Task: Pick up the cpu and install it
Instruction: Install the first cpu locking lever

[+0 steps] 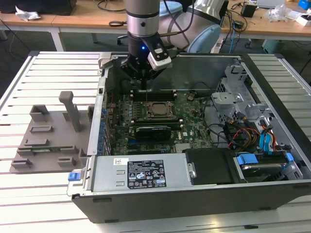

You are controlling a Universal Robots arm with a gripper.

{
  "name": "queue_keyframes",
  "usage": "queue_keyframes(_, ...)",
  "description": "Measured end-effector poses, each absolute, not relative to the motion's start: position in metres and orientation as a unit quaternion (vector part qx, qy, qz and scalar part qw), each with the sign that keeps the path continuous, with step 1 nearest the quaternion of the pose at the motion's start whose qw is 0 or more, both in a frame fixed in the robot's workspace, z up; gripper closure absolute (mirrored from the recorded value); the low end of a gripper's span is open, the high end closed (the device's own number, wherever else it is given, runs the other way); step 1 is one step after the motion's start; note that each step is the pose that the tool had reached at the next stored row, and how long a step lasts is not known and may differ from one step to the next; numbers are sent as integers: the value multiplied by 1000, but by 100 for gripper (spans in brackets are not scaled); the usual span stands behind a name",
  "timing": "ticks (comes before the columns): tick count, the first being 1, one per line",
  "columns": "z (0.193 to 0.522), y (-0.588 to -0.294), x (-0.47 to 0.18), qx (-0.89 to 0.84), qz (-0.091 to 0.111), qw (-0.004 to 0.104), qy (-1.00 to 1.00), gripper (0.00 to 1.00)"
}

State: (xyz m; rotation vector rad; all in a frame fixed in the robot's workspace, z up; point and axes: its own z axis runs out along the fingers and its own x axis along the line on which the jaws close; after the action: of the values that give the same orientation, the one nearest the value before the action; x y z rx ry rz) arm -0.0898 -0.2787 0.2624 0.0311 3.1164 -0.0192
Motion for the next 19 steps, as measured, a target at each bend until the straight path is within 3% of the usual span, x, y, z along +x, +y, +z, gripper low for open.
queue_keyframes(19,262,-279,-76,10,-6,12,1000,89)
